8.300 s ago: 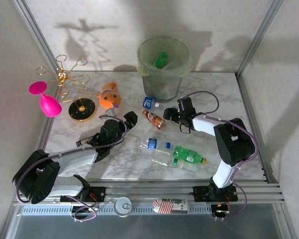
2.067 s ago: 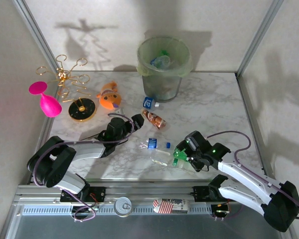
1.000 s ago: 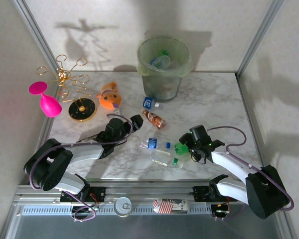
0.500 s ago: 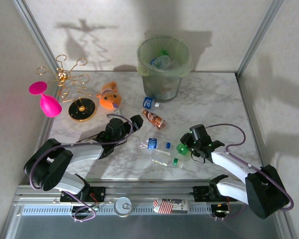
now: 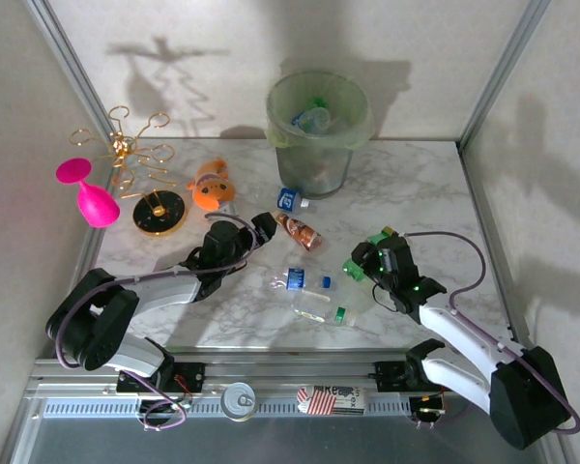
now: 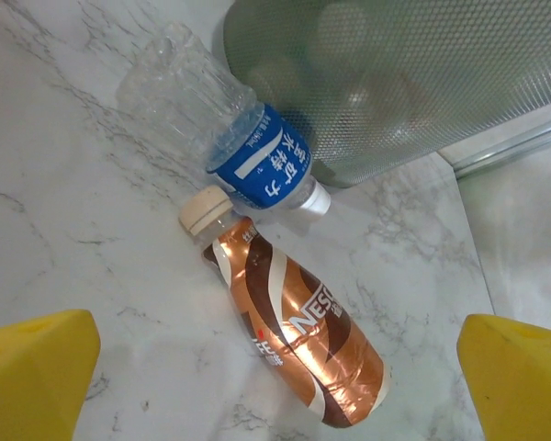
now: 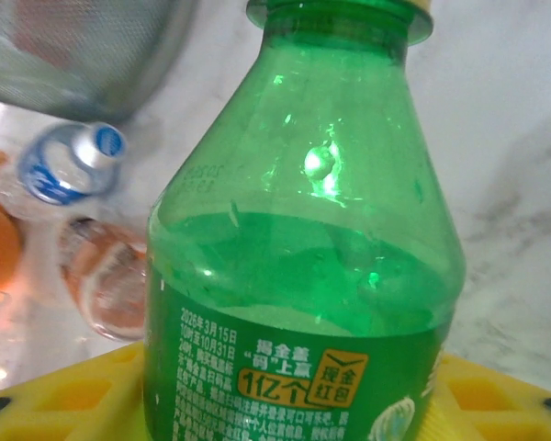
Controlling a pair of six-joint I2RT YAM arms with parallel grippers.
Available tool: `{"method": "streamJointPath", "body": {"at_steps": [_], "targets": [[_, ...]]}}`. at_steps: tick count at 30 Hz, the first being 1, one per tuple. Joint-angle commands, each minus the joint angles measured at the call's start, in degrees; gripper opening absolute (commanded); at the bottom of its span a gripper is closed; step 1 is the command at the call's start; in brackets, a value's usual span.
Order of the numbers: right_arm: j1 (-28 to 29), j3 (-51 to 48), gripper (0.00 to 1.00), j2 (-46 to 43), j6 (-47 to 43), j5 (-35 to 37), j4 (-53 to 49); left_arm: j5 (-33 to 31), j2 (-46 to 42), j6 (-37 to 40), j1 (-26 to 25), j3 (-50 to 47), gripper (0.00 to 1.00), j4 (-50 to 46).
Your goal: Put the plastic bottles in the bin
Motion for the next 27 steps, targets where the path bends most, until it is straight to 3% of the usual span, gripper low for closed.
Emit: {"method": "streamJointPath", "body": {"at_steps": [1, 6, 14, 27], "targets": [[-0.24, 0.0, 0.49, -1.89, -2.21, 3.21, 7.39, -0.83, -0.97, -1.06, 0.93, 1.51, 0.99, -0.77], [-0.26, 5.05, 0.48, -1.16, -9.08, 3.71, 10.89, -0.75, -2.59, -1.03, 1.67, 0.86, 1.0, -1.66], [-0.3, 22.56, 0.49, 5.04, -21.4, 3.07, 11.42, -2.14, -6.14, -2.05, 2.39, -2.71, 1.0, -1.26], [-0.63, 53.67, 0.49, 28.55, -31.99, -3.82, 11.72, -2.32, -11.48, -1.58, 2.8, -7.36, 1.0, -2.29]]}}
